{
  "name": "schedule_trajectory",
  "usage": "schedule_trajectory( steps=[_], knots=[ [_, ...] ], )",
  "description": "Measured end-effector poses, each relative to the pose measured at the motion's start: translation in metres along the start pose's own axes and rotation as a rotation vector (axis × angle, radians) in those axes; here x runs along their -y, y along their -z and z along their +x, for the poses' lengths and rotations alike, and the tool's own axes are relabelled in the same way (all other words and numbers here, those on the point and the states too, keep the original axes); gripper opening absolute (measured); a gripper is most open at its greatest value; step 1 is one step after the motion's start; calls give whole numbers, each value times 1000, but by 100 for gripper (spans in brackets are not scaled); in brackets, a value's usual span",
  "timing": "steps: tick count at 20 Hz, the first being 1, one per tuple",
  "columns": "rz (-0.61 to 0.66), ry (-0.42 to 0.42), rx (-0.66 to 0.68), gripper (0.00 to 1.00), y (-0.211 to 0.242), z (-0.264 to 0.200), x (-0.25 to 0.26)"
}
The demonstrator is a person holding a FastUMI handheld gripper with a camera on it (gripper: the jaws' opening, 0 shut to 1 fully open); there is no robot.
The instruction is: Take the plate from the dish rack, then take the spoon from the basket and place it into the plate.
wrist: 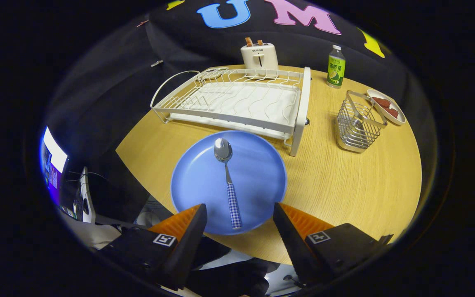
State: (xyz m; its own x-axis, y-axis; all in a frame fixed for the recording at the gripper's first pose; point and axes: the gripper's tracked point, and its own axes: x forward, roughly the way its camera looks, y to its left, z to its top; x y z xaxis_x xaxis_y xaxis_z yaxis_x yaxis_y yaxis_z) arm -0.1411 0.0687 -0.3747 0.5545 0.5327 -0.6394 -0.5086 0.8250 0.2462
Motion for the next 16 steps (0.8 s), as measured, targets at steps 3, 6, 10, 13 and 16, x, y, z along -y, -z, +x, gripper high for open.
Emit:
schedule_trajectory(
  steps=[3, 6, 10, 13, 16],
  knots=[
    [10, 16, 53, 99, -21, -13, 4],
    [-10, 56, 130, 99, -52, -31, 12],
    [-47, 143, 238, 99, -103, -59, 36],
    [-22, 177, 318, 99, -138, -84, 50],
    [22, 203, 392, 99, -168, -107, 66]
  ],
)
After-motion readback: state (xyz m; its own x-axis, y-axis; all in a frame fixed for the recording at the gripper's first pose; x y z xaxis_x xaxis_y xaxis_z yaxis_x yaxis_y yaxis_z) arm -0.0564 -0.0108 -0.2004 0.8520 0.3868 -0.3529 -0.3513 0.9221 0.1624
